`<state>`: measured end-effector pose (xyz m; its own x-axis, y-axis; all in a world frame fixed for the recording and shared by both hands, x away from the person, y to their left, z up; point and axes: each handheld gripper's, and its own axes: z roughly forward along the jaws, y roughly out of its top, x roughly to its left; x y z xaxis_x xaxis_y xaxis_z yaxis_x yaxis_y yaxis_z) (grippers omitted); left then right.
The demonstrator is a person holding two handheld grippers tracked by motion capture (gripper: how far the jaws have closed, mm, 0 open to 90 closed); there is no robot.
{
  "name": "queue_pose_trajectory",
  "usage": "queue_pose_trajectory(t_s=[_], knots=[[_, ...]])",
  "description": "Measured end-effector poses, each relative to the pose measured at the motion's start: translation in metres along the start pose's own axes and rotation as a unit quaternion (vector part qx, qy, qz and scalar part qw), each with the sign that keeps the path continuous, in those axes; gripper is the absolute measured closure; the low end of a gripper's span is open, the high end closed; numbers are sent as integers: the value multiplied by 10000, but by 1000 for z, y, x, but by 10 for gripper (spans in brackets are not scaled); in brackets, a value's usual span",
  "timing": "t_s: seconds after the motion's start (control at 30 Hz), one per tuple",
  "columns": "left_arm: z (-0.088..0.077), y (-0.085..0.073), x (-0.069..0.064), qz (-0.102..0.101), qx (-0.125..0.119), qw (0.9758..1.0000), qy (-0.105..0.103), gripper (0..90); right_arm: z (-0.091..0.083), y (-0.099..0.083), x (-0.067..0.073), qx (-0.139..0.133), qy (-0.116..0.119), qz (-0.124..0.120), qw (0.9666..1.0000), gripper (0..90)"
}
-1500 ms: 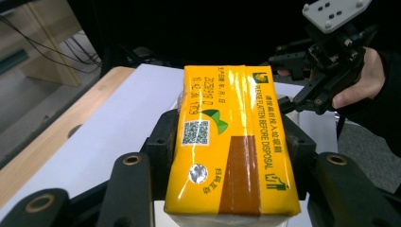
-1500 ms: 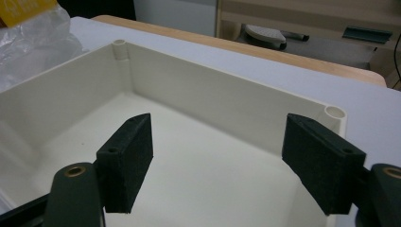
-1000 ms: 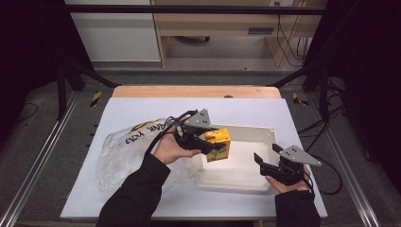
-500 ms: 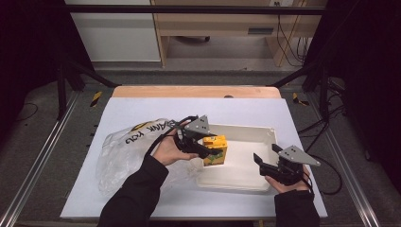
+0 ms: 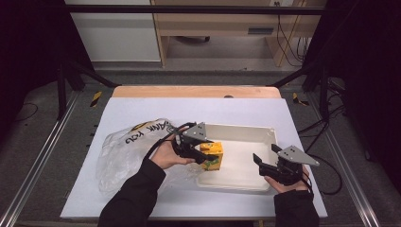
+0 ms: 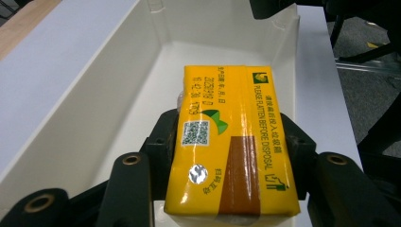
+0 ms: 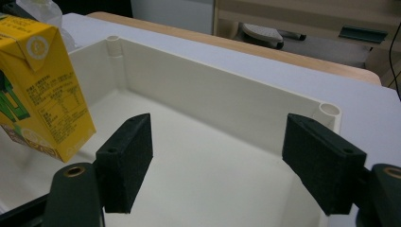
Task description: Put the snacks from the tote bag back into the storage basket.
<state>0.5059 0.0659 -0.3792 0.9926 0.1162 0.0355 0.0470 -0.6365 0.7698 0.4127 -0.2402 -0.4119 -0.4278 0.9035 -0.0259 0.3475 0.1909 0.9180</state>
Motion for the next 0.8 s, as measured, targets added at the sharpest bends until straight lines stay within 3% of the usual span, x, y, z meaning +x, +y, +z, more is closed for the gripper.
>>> queue_pose_trajectory(t_s=[0.8], knots=[[13, -20, -3, 4, 108, 9998, -182, 502, 2, -1, 1, 34, 7, -16, 10000, 253]])
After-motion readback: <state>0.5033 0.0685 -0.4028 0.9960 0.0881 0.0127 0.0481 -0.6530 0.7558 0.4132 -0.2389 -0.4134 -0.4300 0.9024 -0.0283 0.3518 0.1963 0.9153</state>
